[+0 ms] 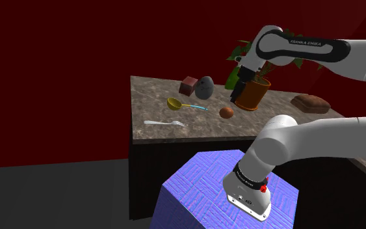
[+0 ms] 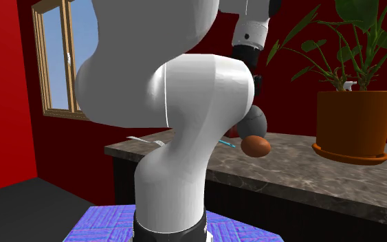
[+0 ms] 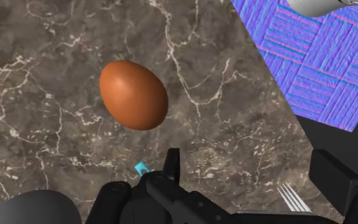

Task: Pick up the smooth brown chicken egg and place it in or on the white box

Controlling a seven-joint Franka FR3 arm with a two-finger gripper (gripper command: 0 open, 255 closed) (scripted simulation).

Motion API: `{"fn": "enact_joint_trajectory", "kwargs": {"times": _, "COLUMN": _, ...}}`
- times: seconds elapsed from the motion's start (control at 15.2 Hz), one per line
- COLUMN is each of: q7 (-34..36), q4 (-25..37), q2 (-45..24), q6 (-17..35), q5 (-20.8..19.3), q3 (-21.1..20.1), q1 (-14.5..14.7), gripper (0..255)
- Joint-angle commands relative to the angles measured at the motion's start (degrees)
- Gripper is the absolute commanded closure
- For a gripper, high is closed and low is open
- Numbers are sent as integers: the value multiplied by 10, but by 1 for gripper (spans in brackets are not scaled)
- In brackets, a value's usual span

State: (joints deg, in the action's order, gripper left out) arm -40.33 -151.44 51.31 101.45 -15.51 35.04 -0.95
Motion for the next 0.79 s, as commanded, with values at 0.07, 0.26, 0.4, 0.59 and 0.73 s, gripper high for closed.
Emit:
{"fn": "enact_joint_trajectory", "kwargs": {"times": 0.07, "q7": -91, "q4": 3, "q2": -31, "q6": 33, "q5": -35, "q3": 72, "q1": 13, "gripper": 0}}
{"fn": "enact_joint_trajectory", "kwargs": {"times": 0.26, "q7": -177, "q4": 20, "q2": -75, "q6": 69, "q5": -58, "q3": 148, "q1": 44, "gripper": 0}}
{"fn": "enact_joint_trajectory", "kwargs": {"times": 0.4, "q7": -235, "q4": 36, "q2": -109, "q6": 94, "q5": -67, "q3": 203, "q1": 75, "gripper": 0}}
{"fn": "enact_joint_trajectory", "kwargs": {"times": 0.59, "q7": -292, "q4": 51, "q2": -146, "q6": 126, "q5": -71, "q3": 267, "q1": 117, "gripper": 0}}
{"fn": "enact_joint_trajectory", "kwargs": {"times": 0.73, "q7": -292, "q4": 40, "q2": -152, "q6": 144, "q5": -74, "q3": 277, "q1": 122, "gripper": 0}}
